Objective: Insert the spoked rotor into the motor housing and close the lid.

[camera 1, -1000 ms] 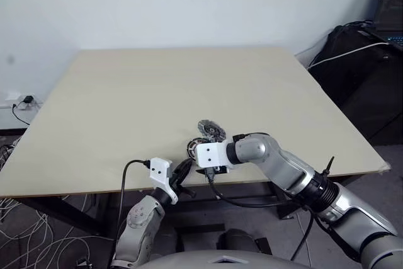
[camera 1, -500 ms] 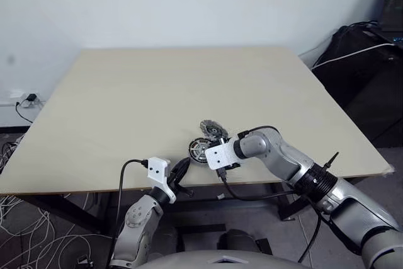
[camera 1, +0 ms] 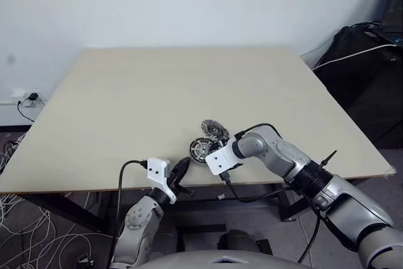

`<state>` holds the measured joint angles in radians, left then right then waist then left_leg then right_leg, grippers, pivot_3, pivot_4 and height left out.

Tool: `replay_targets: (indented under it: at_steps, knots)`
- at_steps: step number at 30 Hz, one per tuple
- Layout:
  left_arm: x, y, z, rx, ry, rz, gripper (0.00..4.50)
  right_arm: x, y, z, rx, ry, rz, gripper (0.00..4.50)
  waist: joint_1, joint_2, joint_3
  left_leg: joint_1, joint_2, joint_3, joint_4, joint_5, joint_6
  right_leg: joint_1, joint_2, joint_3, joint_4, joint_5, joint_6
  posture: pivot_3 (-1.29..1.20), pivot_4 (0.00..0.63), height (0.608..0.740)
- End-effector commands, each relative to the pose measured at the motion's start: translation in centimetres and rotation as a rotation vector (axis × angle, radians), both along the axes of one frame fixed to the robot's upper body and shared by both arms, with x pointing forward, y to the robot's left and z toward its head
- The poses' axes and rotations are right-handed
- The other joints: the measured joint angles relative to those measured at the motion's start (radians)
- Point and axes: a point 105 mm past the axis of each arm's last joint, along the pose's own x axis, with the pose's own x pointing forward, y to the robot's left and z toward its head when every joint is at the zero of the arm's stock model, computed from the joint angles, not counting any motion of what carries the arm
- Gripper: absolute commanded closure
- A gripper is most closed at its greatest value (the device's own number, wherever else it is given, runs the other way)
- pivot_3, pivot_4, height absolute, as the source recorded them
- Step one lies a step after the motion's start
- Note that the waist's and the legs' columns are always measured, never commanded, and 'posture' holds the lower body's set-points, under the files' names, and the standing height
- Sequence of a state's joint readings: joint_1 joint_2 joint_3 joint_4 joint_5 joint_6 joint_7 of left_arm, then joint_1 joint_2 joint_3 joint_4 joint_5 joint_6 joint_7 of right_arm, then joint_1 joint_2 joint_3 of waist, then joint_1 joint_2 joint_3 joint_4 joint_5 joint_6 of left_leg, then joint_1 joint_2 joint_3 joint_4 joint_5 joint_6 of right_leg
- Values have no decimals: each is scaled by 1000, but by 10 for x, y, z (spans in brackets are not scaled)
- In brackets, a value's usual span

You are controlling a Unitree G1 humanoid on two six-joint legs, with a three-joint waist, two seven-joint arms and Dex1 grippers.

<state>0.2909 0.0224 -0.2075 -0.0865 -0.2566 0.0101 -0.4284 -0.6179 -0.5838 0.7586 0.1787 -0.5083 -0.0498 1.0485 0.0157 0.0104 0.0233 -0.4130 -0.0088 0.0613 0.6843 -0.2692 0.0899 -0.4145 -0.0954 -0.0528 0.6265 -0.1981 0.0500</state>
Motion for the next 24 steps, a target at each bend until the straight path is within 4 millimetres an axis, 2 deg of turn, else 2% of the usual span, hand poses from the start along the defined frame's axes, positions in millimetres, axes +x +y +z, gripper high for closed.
replay_targets:
  at_steps: [1,11,14,21,22,24]
  knots:
    - [3,-4,19,-25,-66,0,4500,5,2,9,-26,-41,57,1298,0,0,0,0,0,0,0,0,0,0,0,0,0,0,0,0,0,740]
    - [4,-5,19,-30,-65,8,4500,5,-2,7,-89,-26,97,1298,0,0,0,0,0,0,0,0,0,0,2,0,0,0,0,0,0,740]
    - [4,-5,20,-33,-65,10,4500,8,-4,8,-102,-36,101,1899,0,0,0,0,0,0,0,0,0,0,2,0,0,0,0,0,0,740]
    - [2,-8,23,-41,-67,11,4500,9,-6,9,-111,-39,101,4152,6,0,0,0,0,0,0,0,0,0,1,0,0,0,0,0,0,740]
    - [3,-9,24,-42,-67,11,4500,9,-6,9,-112,-39,101,4377,7,0,0,0,0,0,0,0,0,0,1,0,0,0,0,0,0,740]
    - [3,-10,24,-43,-66,10,4500,9,-7,9,-114,-40,102,4388,5,1,0,0,-1,0,0,0,0,0,1,0,0,0,0,0,0,740]
